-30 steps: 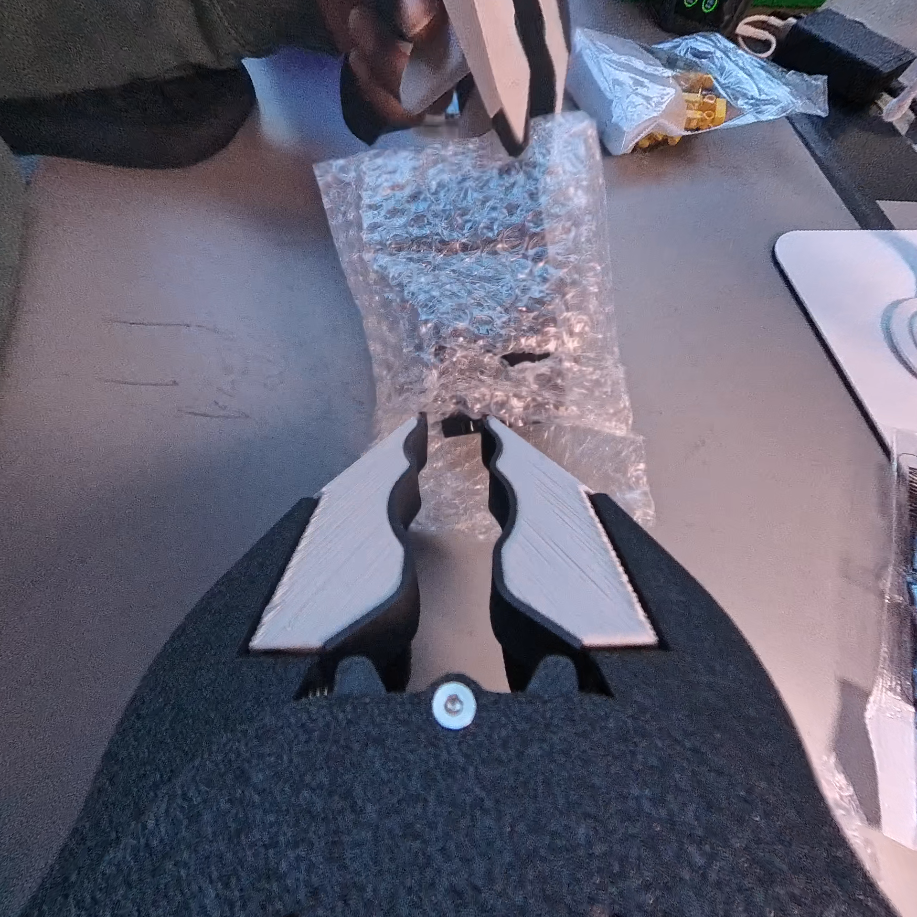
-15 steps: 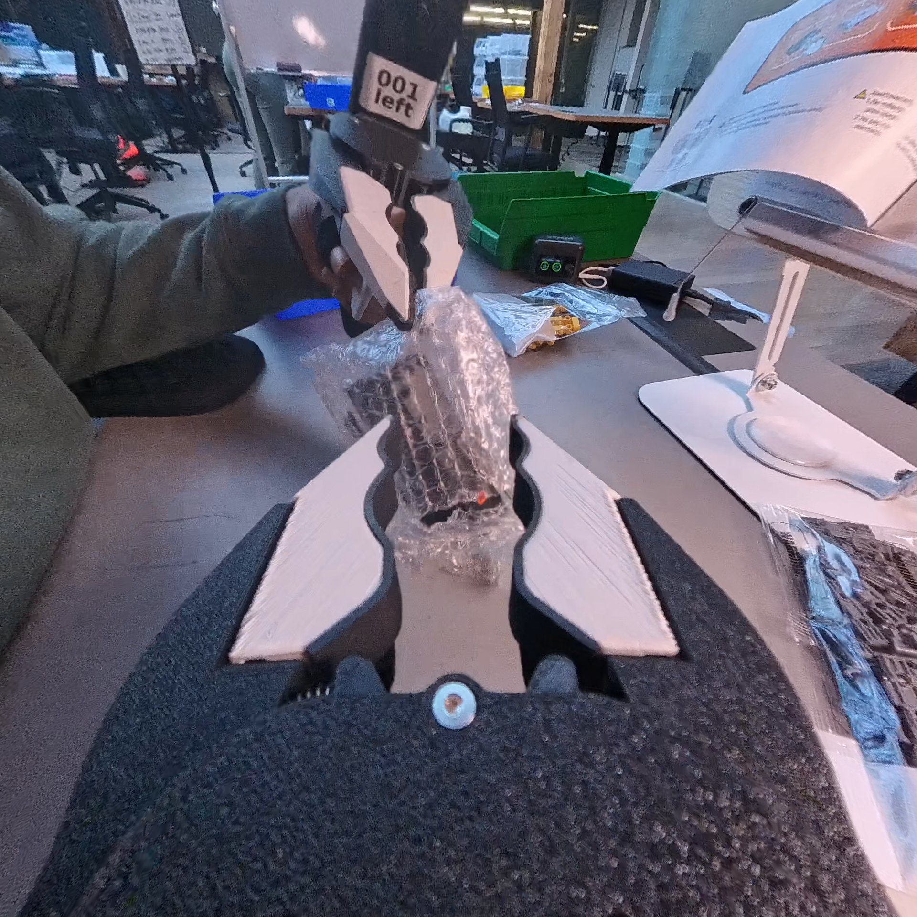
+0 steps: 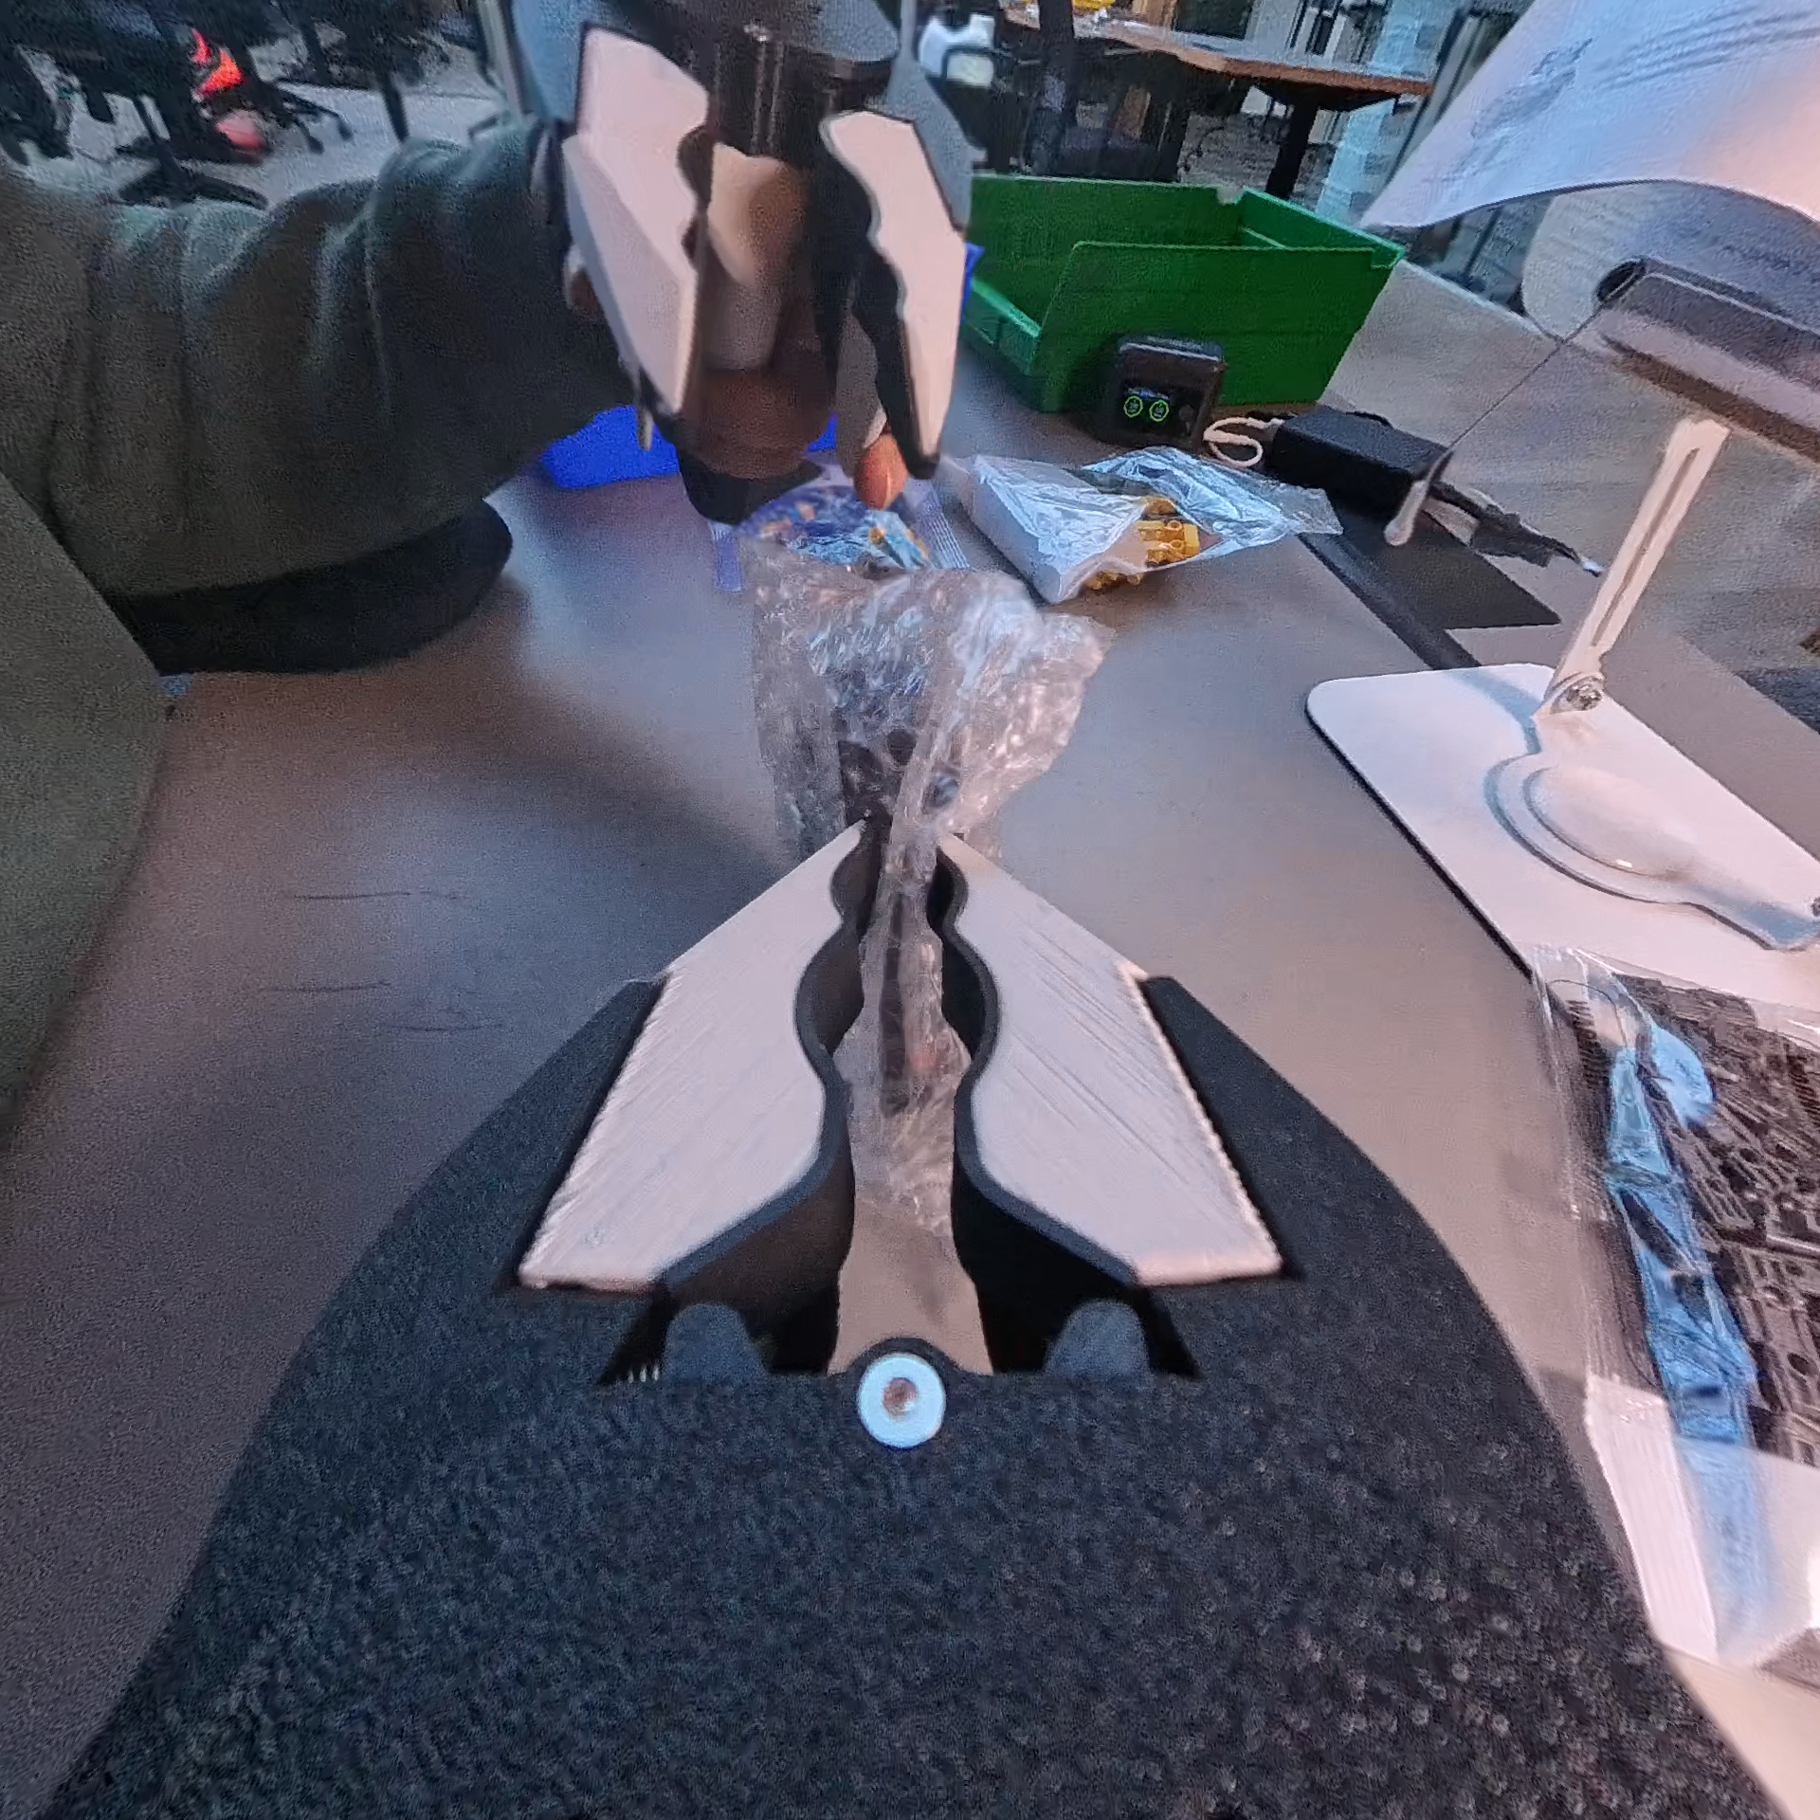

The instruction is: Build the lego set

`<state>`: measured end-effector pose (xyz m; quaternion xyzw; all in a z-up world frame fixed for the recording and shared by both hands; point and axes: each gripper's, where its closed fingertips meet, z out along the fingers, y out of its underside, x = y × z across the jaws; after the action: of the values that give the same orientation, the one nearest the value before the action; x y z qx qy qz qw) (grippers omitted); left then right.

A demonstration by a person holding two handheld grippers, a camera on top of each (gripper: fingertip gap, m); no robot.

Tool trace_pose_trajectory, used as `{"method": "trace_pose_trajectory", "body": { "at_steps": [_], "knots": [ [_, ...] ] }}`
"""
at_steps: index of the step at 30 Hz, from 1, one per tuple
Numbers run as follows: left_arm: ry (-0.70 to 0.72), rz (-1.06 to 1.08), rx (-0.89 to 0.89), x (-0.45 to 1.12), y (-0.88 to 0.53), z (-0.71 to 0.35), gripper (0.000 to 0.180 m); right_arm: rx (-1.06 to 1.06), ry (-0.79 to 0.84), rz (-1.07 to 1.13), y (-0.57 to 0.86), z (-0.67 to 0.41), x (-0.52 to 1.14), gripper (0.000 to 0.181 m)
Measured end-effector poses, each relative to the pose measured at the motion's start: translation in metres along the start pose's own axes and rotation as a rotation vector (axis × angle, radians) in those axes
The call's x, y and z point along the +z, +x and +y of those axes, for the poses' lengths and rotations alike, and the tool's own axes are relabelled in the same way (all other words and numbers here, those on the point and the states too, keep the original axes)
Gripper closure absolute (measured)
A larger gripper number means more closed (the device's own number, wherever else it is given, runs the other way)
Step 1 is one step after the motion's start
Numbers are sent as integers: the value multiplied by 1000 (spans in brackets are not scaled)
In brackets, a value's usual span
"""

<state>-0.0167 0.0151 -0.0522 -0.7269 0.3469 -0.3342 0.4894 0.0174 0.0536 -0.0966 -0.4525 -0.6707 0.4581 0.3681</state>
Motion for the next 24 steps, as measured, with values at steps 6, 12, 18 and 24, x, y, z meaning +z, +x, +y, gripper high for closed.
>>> {"method": "trace_pose_trajectory", "body": {
  "at_steps": [6, 12, 18, 24],
  "knots": [
    [-122, -199, 92, 14, -21, 39, 173, 98, 52, -6, 11, 1, -2, 175],
    [-44, -154, 131, 13, -15, 8, 177, 139, 80, -36, 11, 0, -15, 160],
    [11, -132, 129, 10, -10, -12, 176, 173, 119, -95, 4, -6, -16, 152],
    [67, -158, 117, 3, -14, -24, 176, 168, 158, -86, 5, -12, -17, 164]
  ]
}}
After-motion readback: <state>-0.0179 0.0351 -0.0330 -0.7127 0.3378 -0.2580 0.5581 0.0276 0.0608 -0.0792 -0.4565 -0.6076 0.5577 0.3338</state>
